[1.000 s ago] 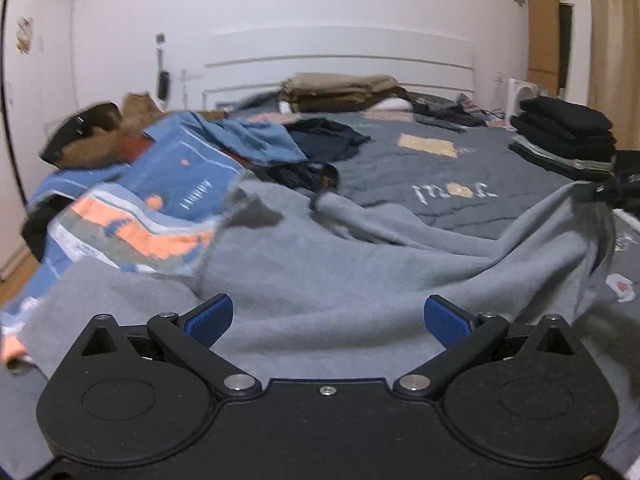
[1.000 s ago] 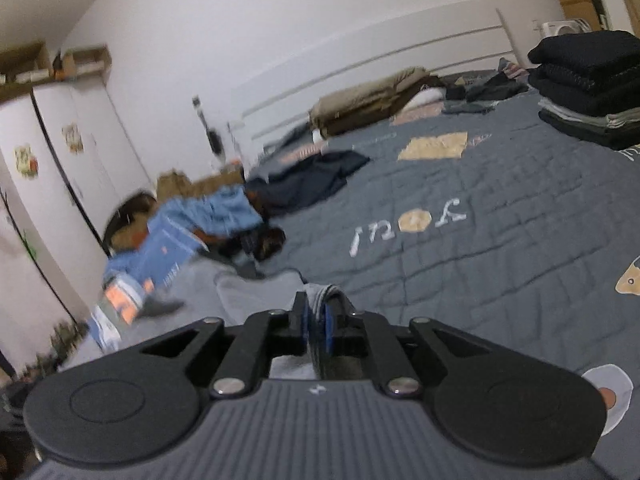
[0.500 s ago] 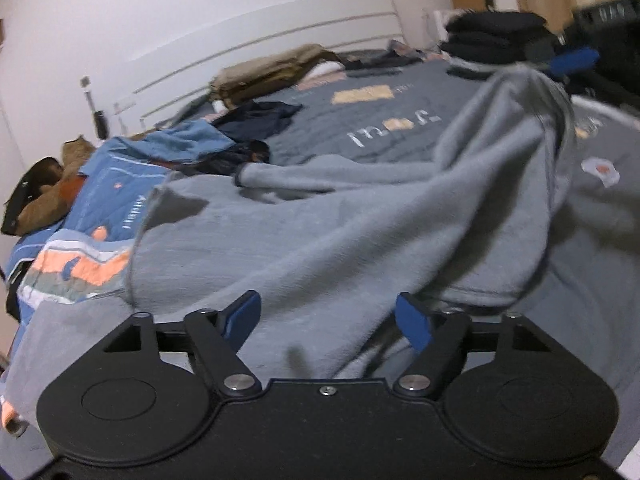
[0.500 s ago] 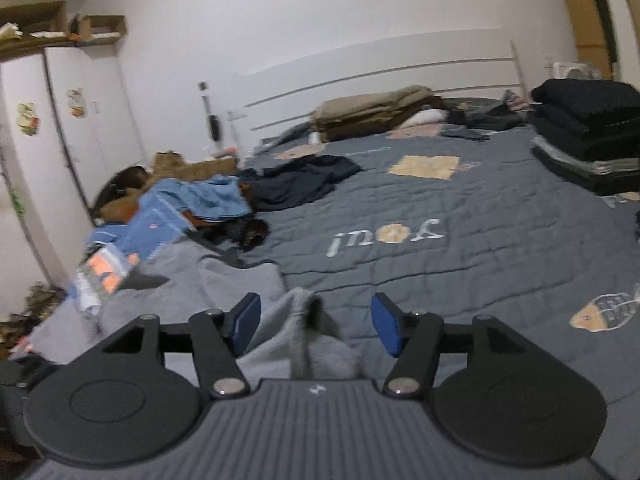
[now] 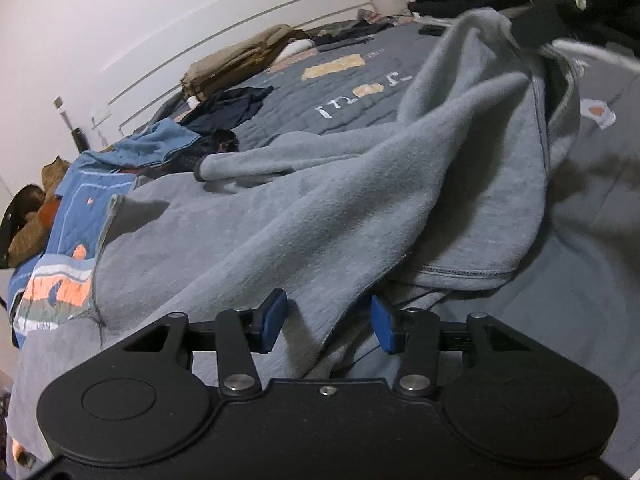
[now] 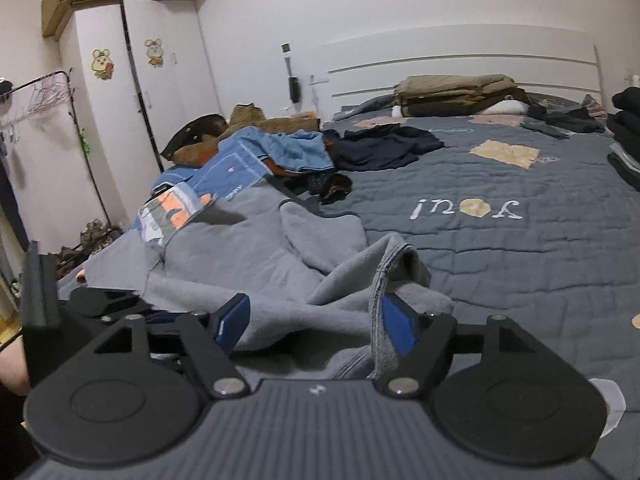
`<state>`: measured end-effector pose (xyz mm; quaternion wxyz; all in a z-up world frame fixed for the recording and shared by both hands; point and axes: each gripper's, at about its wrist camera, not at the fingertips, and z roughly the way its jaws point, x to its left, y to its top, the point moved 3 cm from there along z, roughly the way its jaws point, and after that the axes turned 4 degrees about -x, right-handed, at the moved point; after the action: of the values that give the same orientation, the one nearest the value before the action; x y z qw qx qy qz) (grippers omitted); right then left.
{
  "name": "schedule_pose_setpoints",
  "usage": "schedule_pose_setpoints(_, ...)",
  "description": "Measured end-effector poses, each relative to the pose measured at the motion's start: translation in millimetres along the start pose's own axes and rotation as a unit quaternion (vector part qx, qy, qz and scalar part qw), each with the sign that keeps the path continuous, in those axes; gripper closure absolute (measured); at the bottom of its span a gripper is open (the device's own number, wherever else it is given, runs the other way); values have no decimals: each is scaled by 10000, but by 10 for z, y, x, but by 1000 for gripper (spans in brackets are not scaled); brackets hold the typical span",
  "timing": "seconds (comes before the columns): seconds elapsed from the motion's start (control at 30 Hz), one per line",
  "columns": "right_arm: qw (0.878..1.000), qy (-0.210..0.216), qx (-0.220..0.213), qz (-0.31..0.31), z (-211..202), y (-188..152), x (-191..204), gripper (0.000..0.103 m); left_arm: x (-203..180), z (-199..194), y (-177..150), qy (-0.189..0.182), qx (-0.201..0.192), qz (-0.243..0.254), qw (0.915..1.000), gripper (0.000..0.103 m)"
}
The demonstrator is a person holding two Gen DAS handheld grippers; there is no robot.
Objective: Fold clothes
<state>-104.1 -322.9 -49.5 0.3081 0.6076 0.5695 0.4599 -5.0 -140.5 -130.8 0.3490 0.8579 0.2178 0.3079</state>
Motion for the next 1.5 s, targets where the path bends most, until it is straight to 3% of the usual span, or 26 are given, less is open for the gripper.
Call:
schedule_pose_setpoints(0.13, 9998, -31, -180, -44, -86, 61, -16, 31, 78, 7, 32, 45, -136, -219, 9997, 88)
schedule_pose_setpoints(0.23, 9994, 16, -358, -22, -162, 129, -31, 31, 190, -72, 109, 128, -349, -442, 9983, 93)
schedule_pose_setpoints(0.37, 9981, 266, -560, -61, -235, 179, 52, 30, 402, -217, 217, 168, -667, -982, 9928, 94)
schedule_pose_setpoints(0.63, 9929, 598, 122, -1025, 125, -173, 565, 28, 653, -401, 297, 45, -952, -1675, 9813, 95)
schedule_pose_setpoints(0.77, 9862, 580, 420, -1492, 300, -378, 722, 28, 668, -399, 283, 14, -921, -1718, 9808, 95)
schedule_pose_setpoints(1.03, 9776, 852, 654, -1809, 534, -578, 839, 31, 699, -399, 221, -39, -849, -1767, 9806, 95)
schedule_pose_setpoints(1.17, 9765, 732, 827, -1849, 708, -670, 799, 34, 699, -400, 203, -67, -816, -1780, 9806, 95)
schedule_pose_setpoints(1.43, 9636, 259, 910, -2499, 893, -851, 836, 36, 687, -397, 188, -116, -766, -1777, 9810, 95)
schedule_pose_setpoints(1.5, 9621, 197, 885, -2572, 899, -865, 830, 49, 690, -394, 189, -116, -756, -1775, 9812, 95)
